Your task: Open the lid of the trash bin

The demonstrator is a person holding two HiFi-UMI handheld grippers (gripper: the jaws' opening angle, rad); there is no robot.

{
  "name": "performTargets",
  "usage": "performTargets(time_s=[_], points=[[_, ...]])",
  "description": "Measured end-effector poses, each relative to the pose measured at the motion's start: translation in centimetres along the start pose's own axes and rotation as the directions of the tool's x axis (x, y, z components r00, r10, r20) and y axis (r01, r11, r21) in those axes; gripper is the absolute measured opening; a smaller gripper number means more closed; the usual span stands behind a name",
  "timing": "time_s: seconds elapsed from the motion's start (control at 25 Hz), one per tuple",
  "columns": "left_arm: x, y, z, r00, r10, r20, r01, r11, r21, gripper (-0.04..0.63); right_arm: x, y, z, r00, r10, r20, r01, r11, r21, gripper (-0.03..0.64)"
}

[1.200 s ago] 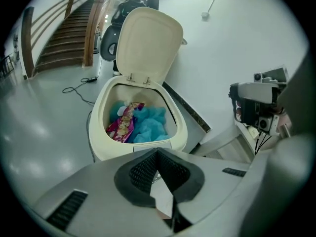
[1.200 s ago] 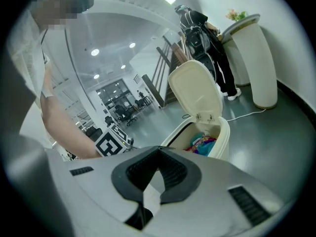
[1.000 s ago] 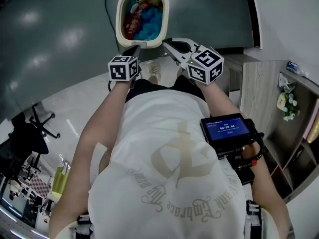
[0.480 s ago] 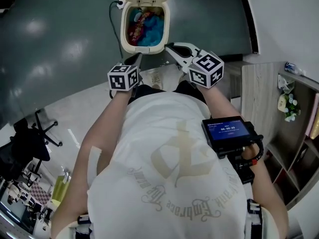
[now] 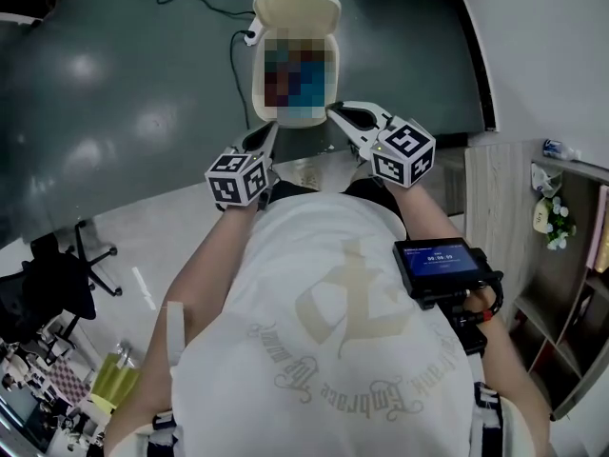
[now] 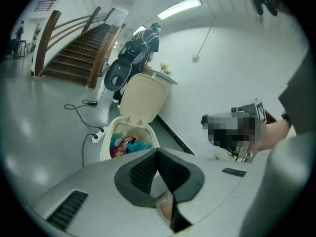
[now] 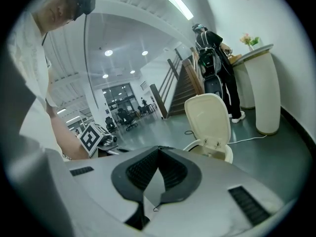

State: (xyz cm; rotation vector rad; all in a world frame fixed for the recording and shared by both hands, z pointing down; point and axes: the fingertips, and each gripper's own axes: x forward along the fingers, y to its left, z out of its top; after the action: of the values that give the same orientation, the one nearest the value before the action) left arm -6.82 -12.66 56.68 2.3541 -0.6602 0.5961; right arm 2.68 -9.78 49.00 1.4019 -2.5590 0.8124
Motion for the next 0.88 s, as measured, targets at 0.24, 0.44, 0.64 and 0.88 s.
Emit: performTargets(time_s=[0.24,0.44,0.64,0.88], points=[[-1.3,-1.2,1.5,0.997,-0.047,0.058,0.045,0.998,0.038,0.006,-0.5,0.8,0.6,1.000,0.017,0.013,-0.016,0.999,-0.040,0.005],[-2.2,-1.7,2.8,0.993,-0.072,0.090,0.066,0.995,0.068,0.006,-0.8,1.6,1.2,0.999,0.019,0.028,-0.018,0.997,-0.069,0.005],[-3.1,-2.5,4.0,0.989,-0.091,0.119,0.083,0.994,0.076,0.006,-1.8,2.0,1.8,0.999,0.010,0.050,-0.006,0.997,-0.077,0.005],[-3.3,-3.7,4.4,0.986,-0.119,0.121,0.110,0.990,0.085,0.006,-3.3,1.8,1.9,0.996,-0.017,0.087,0.022,0.998,-0.060,0.004]])
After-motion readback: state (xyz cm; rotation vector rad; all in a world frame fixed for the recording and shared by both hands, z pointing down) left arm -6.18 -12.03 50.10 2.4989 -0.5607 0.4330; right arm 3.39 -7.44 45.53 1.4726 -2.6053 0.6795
